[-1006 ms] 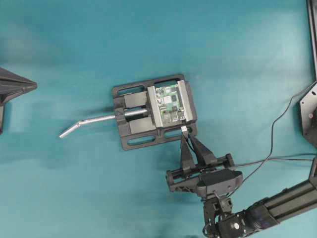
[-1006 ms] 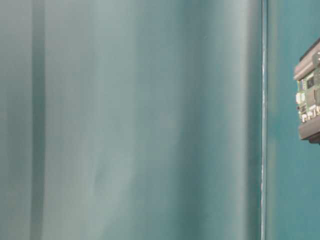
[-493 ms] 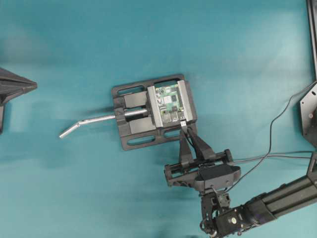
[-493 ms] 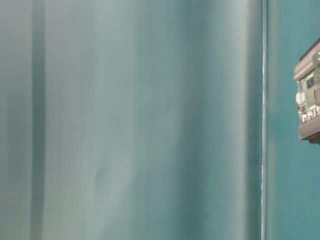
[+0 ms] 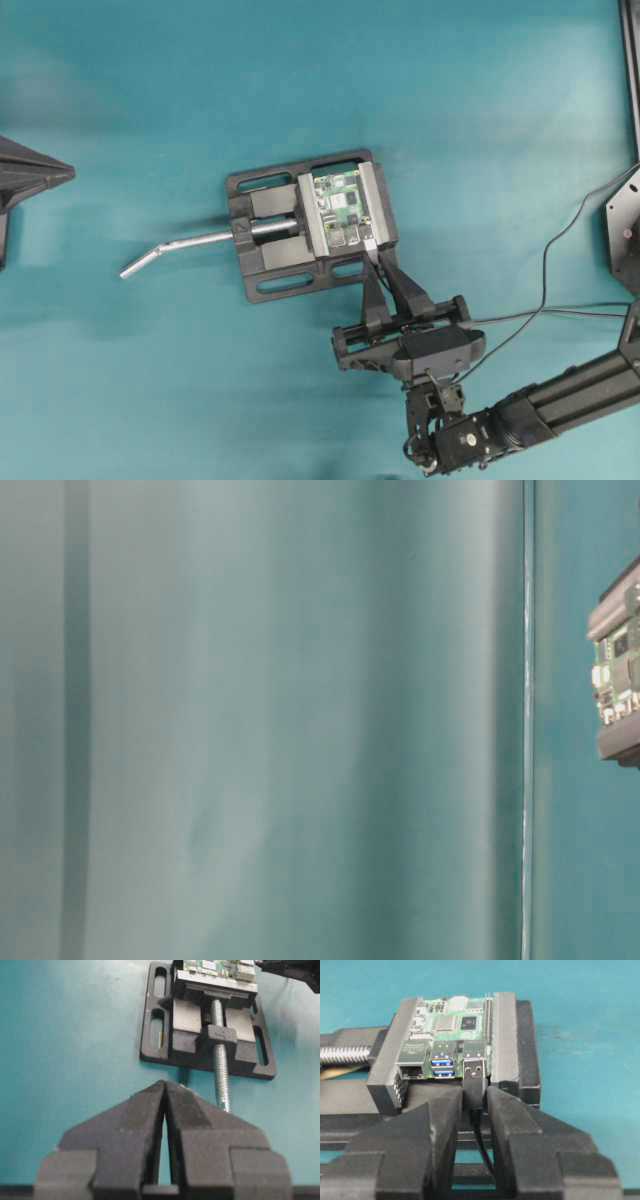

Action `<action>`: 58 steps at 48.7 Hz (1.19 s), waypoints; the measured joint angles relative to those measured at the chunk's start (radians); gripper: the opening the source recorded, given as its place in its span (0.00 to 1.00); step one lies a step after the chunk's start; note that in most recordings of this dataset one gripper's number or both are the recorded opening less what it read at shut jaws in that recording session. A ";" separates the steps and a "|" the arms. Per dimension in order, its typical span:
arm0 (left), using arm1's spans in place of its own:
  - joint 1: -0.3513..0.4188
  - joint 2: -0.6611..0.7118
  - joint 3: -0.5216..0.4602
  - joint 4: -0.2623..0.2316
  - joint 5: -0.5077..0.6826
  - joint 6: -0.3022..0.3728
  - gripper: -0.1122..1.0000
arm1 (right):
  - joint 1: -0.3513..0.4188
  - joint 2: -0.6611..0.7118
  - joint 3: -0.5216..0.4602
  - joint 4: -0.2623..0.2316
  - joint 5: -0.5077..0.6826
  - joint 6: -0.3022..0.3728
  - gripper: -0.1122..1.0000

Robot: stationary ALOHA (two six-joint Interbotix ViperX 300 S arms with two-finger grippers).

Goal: Insert the USB into the fixed PCB.
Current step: 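Push the USB plug forward into the USB port with the right gripper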

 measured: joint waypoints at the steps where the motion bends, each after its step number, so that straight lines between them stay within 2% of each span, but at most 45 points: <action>1: 0.000 0.000 -0.002 0.000 0.000 0.000 0.10 | 0.000 0.000 0.002 0.000 0.000 0.000 0.29; 42: 0.000 0.000 -0.002 0.000 0.000 0.000 0.10 | -0.011 -0.021 0.005 -0.002 0.002 0.003 0.29; 58: -0.002 0.002 -0.002 0.000 0.000 0.000 0.10 | -0.021 -0.021 -0.006 -0.021 0.002 0.003 0.29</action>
